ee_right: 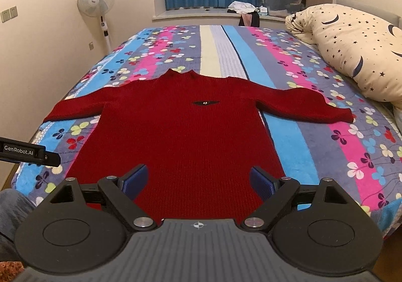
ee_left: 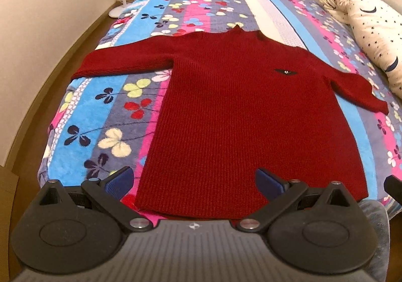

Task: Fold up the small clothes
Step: 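Release both tools above the flattened red sweater, then grasp the sleeve nearest the left tool and fold it across the chest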

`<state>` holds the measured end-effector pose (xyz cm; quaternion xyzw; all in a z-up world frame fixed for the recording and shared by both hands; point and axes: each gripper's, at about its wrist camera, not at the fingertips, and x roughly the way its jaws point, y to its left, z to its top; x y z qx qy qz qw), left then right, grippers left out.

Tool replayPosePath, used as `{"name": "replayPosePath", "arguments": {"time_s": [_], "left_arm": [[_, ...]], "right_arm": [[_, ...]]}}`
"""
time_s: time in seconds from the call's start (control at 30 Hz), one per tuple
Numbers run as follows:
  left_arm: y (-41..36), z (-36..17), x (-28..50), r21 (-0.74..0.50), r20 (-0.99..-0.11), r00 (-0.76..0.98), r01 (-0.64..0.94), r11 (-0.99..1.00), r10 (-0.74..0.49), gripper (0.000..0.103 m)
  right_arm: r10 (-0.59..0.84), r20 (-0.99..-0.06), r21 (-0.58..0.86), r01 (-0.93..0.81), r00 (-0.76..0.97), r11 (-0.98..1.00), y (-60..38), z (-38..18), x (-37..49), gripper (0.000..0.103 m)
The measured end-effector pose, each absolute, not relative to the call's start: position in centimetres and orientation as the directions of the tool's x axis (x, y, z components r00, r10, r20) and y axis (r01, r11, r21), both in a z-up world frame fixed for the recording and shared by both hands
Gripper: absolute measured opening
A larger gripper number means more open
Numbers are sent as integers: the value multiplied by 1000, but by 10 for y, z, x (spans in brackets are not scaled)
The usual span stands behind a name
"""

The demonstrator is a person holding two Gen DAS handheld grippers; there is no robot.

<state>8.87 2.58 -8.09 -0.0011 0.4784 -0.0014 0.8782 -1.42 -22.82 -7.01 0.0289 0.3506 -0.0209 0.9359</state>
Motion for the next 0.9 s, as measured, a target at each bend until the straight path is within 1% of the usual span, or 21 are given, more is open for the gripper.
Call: {"name": "replayPosePath", "arguments": {"time_s": [0.5, 0.9], "left_arm": [[27, -105, 126, -17, -877, 481, 28, 999, -28, 103], [36, -132, 154, -41, -906, 422, 1, 999, -38, 103]], "right_arm": [[-19, -727, 10, 38, 686, 999, -214, -90, 22, 89], [-22, -764, 3, 39, 644, 999, -209, -107, 43, 89]]}}
